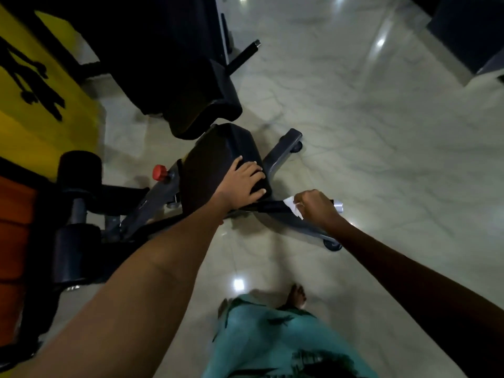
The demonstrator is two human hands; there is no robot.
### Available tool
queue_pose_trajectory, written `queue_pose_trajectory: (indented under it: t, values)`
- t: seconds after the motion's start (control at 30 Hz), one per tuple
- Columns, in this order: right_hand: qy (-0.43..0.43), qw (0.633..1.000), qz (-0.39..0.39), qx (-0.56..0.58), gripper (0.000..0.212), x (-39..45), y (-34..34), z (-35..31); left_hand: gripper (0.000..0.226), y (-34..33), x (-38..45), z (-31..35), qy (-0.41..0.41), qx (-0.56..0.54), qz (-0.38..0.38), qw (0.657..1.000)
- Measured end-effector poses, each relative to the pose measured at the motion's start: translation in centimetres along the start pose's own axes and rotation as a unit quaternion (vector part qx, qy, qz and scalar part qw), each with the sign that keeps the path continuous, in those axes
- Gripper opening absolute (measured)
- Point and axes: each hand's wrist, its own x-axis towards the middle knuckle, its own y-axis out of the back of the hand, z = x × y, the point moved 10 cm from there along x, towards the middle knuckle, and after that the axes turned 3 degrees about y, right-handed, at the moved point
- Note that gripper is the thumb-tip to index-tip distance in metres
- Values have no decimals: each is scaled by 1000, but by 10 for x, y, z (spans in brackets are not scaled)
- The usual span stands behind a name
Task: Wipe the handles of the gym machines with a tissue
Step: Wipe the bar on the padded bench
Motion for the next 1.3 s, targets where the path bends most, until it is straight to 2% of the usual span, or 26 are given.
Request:
queue_pose_trajectory:
  t: [0.07,0.13,0.2,0.27,0.37,0.43,0.47,0.53,0.67,0.8,0.9,1.03,1.17,1.3]
  values:
    - [16,1000,16,3,33,7,3,-5,49,4,-1,-3,-13,-29,83,996]
    - [25,998,54,-27,30,14,8,-16,48,9,-4,-9,-6,-73,142,987]
    - [49,985,150,-66,28,13,21,-34,48,9,-4,-11,1,-84,151,985]
    - [43,974,210,-68,30,12,16,-46,47,8,-3,-11,-7,-85,154,984]
    - [20,965,255,-57,16,17,6,-72,51,6,-2,-12,-20,-100,147,984]
    - [3,964,266,2,8,19,-9,-82,59,4,-2,-15,-40,-125,132,983]
    - [2,960,281,12,10,17,-14,-83,62,3,-2,-15,-54,-126,123,983]
    - [0,948,316,-23,28,9,-16,-82,63,3,-3,-14,-84,-111,119,983]
    - [-23,931,364,-31,18,-4,-9,-68,53,6,-8,-12,-104,-97,158,977]
    - [-61,917,393,30,32,1,-16,-79,51,7,-9,-12,-96,-80,179,976]
    - [-42,928,367,49,39,9,-31,-94,52,5,-9,-10,-95,-71,169,978]
    - [33,924,379,-44,36,-5,-24,-87,52,4,-10,-11,-94,-68,169,979]
    - [-14,906,421,-24,33,-12,-13,-70,53,2,-8,-12,-92,-62,166,980]
    - [14,904,424,-47,36,-9,-34,-102,53,1,-7,-12,-91,-65,160,981]
